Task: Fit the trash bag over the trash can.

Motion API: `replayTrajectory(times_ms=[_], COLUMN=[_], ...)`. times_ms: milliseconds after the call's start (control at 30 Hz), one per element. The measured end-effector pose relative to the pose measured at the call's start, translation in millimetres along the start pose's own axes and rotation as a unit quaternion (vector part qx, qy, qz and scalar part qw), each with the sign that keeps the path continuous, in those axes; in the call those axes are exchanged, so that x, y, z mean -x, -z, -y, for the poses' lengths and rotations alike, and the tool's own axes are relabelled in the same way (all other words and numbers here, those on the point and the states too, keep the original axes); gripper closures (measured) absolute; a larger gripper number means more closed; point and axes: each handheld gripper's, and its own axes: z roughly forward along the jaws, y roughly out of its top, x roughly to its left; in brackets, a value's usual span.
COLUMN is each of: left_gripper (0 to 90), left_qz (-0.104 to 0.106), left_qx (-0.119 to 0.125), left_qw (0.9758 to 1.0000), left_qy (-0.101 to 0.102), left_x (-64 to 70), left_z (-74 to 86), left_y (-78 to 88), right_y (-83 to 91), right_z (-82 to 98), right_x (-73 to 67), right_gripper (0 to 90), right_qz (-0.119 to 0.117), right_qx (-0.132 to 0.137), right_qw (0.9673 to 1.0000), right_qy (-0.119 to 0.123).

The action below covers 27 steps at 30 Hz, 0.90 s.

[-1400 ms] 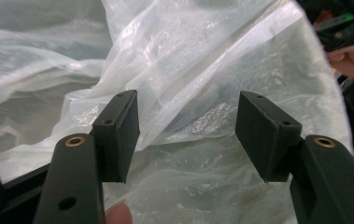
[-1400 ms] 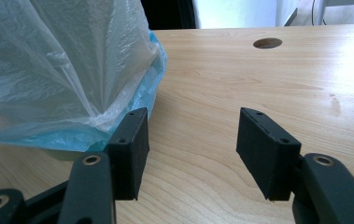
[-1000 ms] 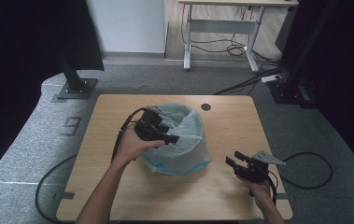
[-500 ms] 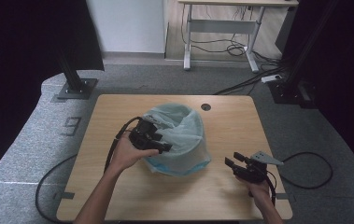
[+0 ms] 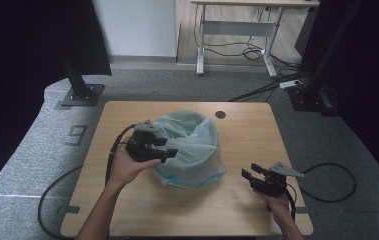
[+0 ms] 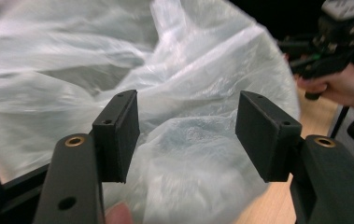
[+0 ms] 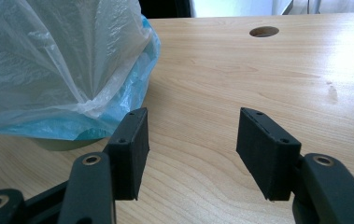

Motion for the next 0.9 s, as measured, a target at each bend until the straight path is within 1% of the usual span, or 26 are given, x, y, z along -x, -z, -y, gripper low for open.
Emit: replayTrajectory(times_ms=[33,67,100,133,167,200,233,267,300,333,367,400,433,500,533,567,600,667,833,867,900], left_gripper=[39.4,39.5,39.5,39.4,39.4,39.4,39.4,39.4,39.4,39.2,39.2,39.2,39.2,39.2,39.2,39.2,39.1,39.1,39.1,39.0,39.0], left_qz=[-0.001,-0.001,-0.004,-0.009,-0.011,-0.011,-0.018,-0.018,-0.021,-0.021,-0.023,-0.023,-0.024,-0.028,-0.031,-0.031,-0.04,-0.047,-0.057,-0.057,-0.059], left_qx=[0.009,0.009,0.017,0.029,0.032,0.032,0.038,0.038,0.047,0.047,0.055,0.055,0.063,0.069,0.07,0.07,0.072,0.071,0.07,0.07,0.07], left_qw=[1.0,1.0,0.9998,0.9995,0.9994,0.9994,0.9991,0.9991,0.9986,0.9986,0.9981,0.9981,0.9976,0.997,0.9968,0.9968,0.9962,0.9959,0.9953,0.9953,0.9951], left_qy=[0.001,0.001,0.003,0.005,0.007,0.007,0.007,0.007,0.01,0.01,0.013,0.013,0.018,0.022,0.024,0.024,0.027,0.029,0.036,0.036,0.037], left_x=[-0.1,-0.1,-0.5,-1.3,-1.9,-1.9,-3.0,-3.0,-4.9,-4.9,-7.2,-7.2,-9.5,-11.7,-12.6,-12.6,-14.3,-16.4,-20.9,-20.9,-21.7], left_z=[2.6,2.6,5.6,12.5,16.2,16.2,24.1,24.1,32.2,32.2,40.4,40.4,48.6,56.5,60.4,60.4,68.2,75.8,93.9,93.9,97.2], left_y=[5.2,5.2,10.0,18.2,21.7,21.7,28.2,28.2,33.4,33.4,37.6,37.6,41.2,44.0,45.3,45.3,47.4,48.7,50.5,50.5,50.5], right_y=[-0.4,-0.5,-0.6,-0.7,-0.9,-1.1,-1.3,-1.3,-1.4,-1.5,-1.7,-1.7,-2.1,-2.9,-3.2,-3.2,-3.6,-4.0,-5.0,-5.2,-5.2], right_z=[0.2,0.3,0.3,0.5,0.6,0.8,1.0,1.0,1.4,1.6,1.9,1.9,2.5,3.1,3.4,3.4,3.9,4.1,5.0,5.2,5.2], right_x=[-0.6,-1.1,-1.7,-2.1,-2.2,-2.4,-2.6,-2.6,-2.9,-2.8,-2.8,-2.8,-2.6,-2.6,-2.6,-2.6,-2.8,-3.2,-4.0,-4.0,-4.0], right_gripper=[42.9,42.9,42.9,42.9,42.9,42.9,42.9,42.9,42.9,42.9,42.9,42.9,42.9,42.9,42.9,42.9,42.9,42.9,42.9,42.9,42.9], right_qz=[0.001,0.002,0.002,0.002,0.002,0.002,0.002,0.002,0.003,0.003,0.004,0.004,0.006,0.008,0.009,0.009,0.01,0.011,0.013,0.014,0.014], right_qx=[0.0,-0.002,-0.003,-0.003,-0.003,-0.003,-0.003,-0.003,-0.004,-0.005,-0.006,-0.006,-0.008,-0.01,-0.011,-0.011,-0.013,-0.014,-0.017,-0.017,-0.017], right_qw=[1.0,1.0,1.0,1.0,1.0,1.0,1.0,1.0,0.9999,0.9999,0.9999,0.9999,0.9999,0.9998,0.9998,0.9998,0.9997,0.9997,0.9995,0.9995,0.9995], right_qy=[0.002,0.005,0.007,0.007,0.007,0.007,0.008,0.008,0.009,0.01,0.01,0.01,0.013,0.015,0.016,0.016,0.017,0.018,0.022,0.022,0.022])
